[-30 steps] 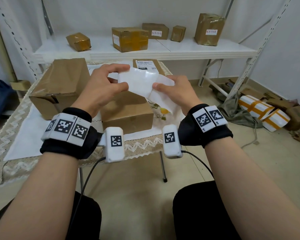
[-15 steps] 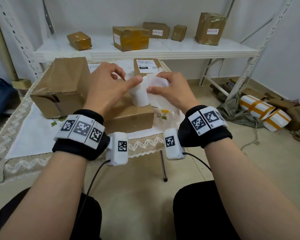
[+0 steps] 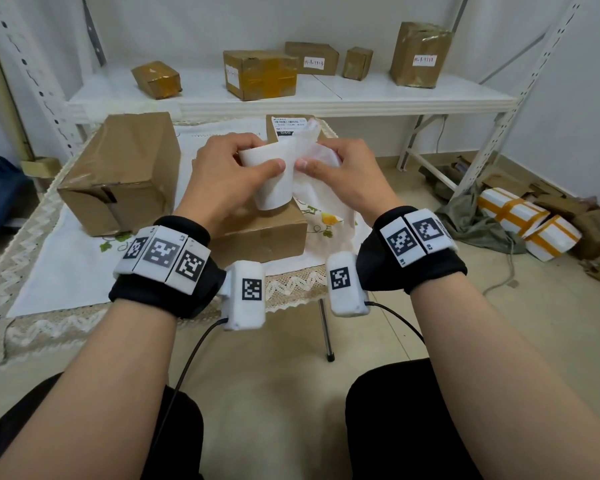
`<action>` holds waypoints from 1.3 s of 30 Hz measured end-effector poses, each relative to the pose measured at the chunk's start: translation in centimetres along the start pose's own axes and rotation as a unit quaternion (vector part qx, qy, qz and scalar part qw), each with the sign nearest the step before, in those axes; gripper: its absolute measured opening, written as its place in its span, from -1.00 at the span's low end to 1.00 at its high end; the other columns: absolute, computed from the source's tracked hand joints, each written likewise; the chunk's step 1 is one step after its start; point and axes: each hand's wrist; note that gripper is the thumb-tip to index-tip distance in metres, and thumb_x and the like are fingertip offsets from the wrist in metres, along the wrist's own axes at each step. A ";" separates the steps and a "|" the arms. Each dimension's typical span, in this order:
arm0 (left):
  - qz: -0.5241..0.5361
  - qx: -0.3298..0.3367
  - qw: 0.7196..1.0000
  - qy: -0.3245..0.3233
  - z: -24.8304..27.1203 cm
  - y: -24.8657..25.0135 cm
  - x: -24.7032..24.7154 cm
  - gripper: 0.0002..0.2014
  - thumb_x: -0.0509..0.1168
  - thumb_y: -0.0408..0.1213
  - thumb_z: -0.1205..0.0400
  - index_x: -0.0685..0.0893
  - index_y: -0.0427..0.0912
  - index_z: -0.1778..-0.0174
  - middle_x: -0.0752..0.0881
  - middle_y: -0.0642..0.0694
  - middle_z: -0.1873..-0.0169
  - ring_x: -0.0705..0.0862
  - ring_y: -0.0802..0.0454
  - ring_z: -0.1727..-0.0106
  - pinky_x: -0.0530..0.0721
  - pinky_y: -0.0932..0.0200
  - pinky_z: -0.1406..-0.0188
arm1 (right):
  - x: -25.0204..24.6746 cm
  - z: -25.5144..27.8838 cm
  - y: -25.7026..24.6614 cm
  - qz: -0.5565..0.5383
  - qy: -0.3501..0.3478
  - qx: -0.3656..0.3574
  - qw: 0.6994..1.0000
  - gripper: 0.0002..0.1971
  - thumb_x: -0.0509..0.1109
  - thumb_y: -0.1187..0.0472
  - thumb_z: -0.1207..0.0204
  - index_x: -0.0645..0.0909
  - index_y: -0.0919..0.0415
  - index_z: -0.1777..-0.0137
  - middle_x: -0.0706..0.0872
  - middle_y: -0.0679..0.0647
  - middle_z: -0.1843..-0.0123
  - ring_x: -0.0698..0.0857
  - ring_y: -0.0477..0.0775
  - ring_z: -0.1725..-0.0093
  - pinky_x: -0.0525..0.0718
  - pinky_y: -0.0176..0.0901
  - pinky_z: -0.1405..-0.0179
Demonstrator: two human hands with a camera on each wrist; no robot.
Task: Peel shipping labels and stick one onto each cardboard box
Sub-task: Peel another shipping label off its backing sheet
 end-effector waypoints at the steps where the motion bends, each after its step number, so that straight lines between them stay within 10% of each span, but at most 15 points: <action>1: 0.008 -0.003 1.000 -0.003 0.0 0.0 -0.1 -0.88 0.56 -0.11 -0.56 0.76 0.00 0.11 0.77 -0.09 -0.05 0.69 -0.06 -0.05 0.62 0.13 0.08 | 0.0 0.0 0.0 -0.006 -0.003 0.001 1.000 -0.82 0.55 0.08 -0.58 0.83 0.15 -0.08 0.83 -0.01 0.09 0.78 0.04 0.07 0.64 -0.17 0.04; 9: 0.012 -0.034 0.999 -0.014 -0.2 -0.2 -0.5 -0.78 0.58 -0.16 -0.53 0.67 0.03 0.34 0.64 -0.03 0.11 0.57 -0.01 0.09 0.53 0.16 0.19 | 0.0 0.1 -0.2 -0.027 -0.013 0.069 0.997 -0.81 0.55 0.10 -0.58 0.84 0.23 -0.01 0.86 0.20 0.03 0.77 0.12 0.12 0.73 -0.02 0.03; 31: 0.092 -0.123 0.988 0.001 0.3 0.6 -0.8 -0.79 0.54 -0.20 -0.54 0.67 -0.03 0.36 0.66 -0.01 0.18 0.57 -0.01 0.09 0.53 0.16 0.20 | -0.1 0.9 -1.3 -0.172 0.036 0.195 0.965 -0.83 0.56 0.23 -0.57 0.76 0.15 0.27 0.81 -0.04 0.36 0.75 -0.11 0.47 0.64 -0.35 0.47; 39: 0.108 -0.129 0.986 -0.001 0.4 0.9 -0.9 -0.85 0.54 -0.20 -0.55 0.69 -0.10 0.24 0.66 -0.02 0.14 0.51 0.04 0.14 0.46 0.14 0.18 | 0.0 0.8 -1.4 -0.187 0.056 0.211 0.958 -0.87 0.55 0.21 -0.57 0.77 0.19 0.20 0.86 0.10 0.15 0.81 0.10 0.21 0.79 -0.09 0.12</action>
Point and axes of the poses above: each hand's wrist, its own z-axis away from the middle knuckle, its own x-axis out of the palm, y = z × x
